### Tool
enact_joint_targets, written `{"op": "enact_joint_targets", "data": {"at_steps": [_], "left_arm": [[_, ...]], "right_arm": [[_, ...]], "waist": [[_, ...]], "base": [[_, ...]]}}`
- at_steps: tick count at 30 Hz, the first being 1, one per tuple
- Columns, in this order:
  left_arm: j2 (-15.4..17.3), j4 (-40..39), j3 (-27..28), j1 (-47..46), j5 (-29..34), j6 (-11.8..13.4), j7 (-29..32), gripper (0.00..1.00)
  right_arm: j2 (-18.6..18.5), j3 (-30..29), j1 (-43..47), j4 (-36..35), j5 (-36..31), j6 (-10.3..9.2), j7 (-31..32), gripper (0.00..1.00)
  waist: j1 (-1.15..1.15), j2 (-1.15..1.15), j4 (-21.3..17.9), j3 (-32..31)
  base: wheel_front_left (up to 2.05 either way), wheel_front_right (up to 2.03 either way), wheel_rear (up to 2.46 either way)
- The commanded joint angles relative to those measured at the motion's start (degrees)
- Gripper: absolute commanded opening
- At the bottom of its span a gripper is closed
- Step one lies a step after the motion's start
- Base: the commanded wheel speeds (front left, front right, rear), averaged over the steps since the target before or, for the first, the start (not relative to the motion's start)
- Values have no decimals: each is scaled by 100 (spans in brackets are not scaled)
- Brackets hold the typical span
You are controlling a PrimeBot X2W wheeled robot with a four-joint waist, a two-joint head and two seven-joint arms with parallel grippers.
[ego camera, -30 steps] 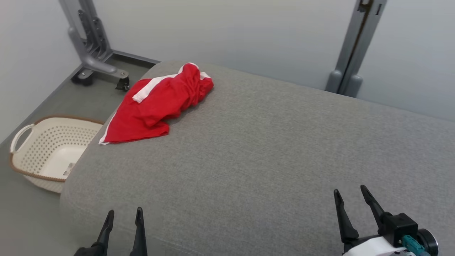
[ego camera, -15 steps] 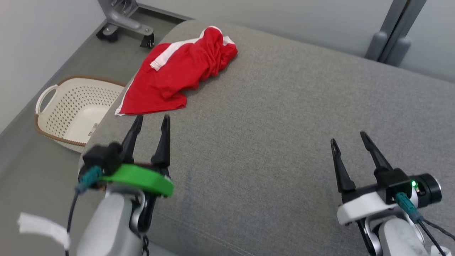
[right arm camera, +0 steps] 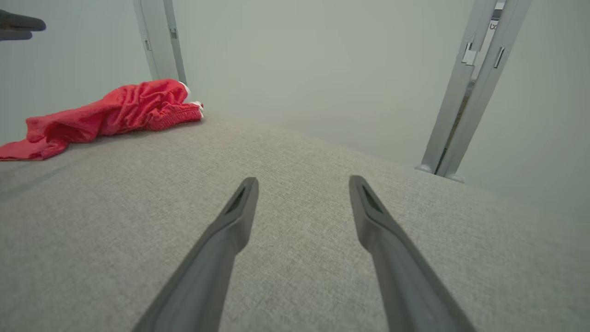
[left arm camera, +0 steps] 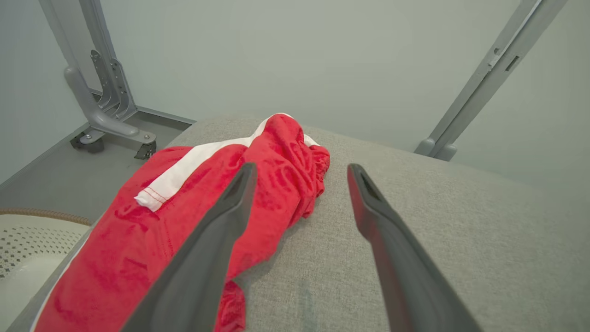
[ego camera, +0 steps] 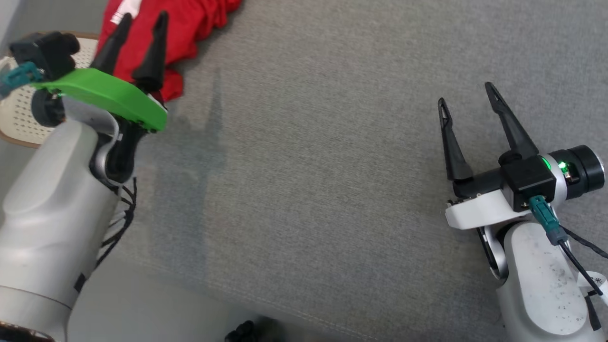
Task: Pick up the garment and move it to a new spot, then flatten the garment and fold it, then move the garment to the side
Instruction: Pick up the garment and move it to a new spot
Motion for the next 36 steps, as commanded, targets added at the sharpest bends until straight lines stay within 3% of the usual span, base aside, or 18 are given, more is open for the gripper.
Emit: {"op": "enact_joint_targets", "data": {"at_steps": [1,10,11,12,15,22,28,36], "left_arm": [[91,116,-102,-199,-159,-6,-4,100],[337,1472,-411,-813,-784,-4,-65,100],[318,1608,-457,-826,-839,-3,51,66],[320,1744,-512,-861,-850,-3,114,1],[287,1985,-649,-910,-914,-4,251,0],[370,1880,-801,-1056,-792,-3,-160,0],[379,1040,-950,-1000,-535,-3,-257,0],[347,-723,-1302,-556,-229,-4,-167,0]], "right_arm": [[-10,-18,-118,-78,-46,-9,-15,100],[-42,-123,185,-115,-84,-10,6,100],[-44,-127,215,-110,-79,-10,7,100],[-49,-136,255,-101,-73,-10,7,100],[-52,-117,342,-53,-10,-10,27,100],[-29,-107,461,-20,248,-9,18,100],[-17,-161,642,-5,666,-10,-3,100],[-14,-144,1127,80,1336,-9,-7,100]], "waist": [[-1,0,-1045,1184],[-1,0,-1074,990],[-1,0,-1067,965],[-1,0,-1053,933],[-1,0,-1022,814],[-1,0,-962,358],[-1,0,-978,-287],[-1,0,-1302,-1313]], "base": [[0,0,0],[0,0,0],[0,0,0],[0,0,0],[0,0,0],[0,0,0],[0,0,0],[0,0,0]]}}
